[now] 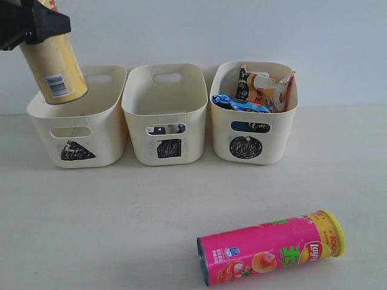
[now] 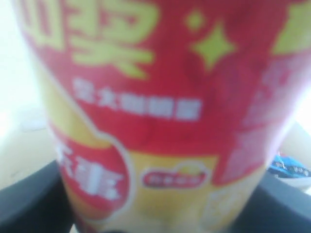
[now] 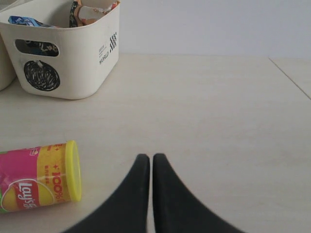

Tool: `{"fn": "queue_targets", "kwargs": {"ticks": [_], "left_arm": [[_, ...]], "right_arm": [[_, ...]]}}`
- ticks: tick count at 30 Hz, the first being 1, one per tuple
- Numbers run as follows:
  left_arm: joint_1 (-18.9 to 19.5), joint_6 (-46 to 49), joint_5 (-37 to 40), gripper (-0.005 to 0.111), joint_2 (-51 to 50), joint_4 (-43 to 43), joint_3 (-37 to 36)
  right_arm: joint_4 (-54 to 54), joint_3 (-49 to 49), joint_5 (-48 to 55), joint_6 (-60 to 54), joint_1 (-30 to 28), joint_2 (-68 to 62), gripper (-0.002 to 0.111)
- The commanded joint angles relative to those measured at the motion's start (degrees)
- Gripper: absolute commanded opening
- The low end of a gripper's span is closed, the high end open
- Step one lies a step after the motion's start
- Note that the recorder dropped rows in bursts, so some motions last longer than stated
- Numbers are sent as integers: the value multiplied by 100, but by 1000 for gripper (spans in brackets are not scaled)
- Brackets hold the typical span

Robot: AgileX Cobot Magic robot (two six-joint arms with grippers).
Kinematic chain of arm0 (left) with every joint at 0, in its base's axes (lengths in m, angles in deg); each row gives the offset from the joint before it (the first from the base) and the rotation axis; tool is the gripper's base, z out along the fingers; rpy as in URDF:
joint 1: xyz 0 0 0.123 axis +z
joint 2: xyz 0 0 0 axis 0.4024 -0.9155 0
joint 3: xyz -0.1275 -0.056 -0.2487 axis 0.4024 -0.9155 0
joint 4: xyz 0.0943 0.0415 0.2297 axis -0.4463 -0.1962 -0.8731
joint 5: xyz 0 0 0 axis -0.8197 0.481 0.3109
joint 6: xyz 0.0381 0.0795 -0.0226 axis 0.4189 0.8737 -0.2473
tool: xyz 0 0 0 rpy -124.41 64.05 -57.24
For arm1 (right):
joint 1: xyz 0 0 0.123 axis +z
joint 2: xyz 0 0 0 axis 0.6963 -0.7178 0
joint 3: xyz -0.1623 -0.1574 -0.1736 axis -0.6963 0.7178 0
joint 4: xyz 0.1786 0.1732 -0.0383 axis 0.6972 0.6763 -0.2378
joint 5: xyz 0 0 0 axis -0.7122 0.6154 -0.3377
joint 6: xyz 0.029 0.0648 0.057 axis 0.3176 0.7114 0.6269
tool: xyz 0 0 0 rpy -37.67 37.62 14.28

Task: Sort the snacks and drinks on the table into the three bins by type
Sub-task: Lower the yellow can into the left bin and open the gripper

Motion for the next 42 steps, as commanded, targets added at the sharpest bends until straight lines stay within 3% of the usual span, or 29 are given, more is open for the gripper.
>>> {"fn": "queue_targets", "kwargs": {"ticks": [1, 4, 6, 10, 17, 38, 40, 42], "left_arm": [[6, -114, -3, 4, -621, -74, 797], [6, 765, 402, 4, -1090, -74, 1355], [6, 1466, 1339, 4, -1368, -74, 1570], [-6, 1581, 2166, 4, -1607, -74, 1690], [-6, 723, 1250, 4, -2156, -74, 2202], [-61, 285, 772, 4, -3543, -74, 2240], [-61, 285, 755, 9, -3598, -74, 2240], [-61, 285, 755, 22, -3612, -74, 2240]], "right_arm": [[7, 28, -35, -40, -13, 33, 0], [7, 28, -35, -40, -13, 33, 0], [7, 28, -35, -40, -13, 33, 0], [7, 28, -35, -40, -13, 33, 0], [7, 28, -35, -40, -13, 33, 0], [7, 28, -35, -40, -13, 33, 0], [7, 28, -35, -40, -13, 33, 0], [7, 28, -35, -40, -13, 33, 0]]}}
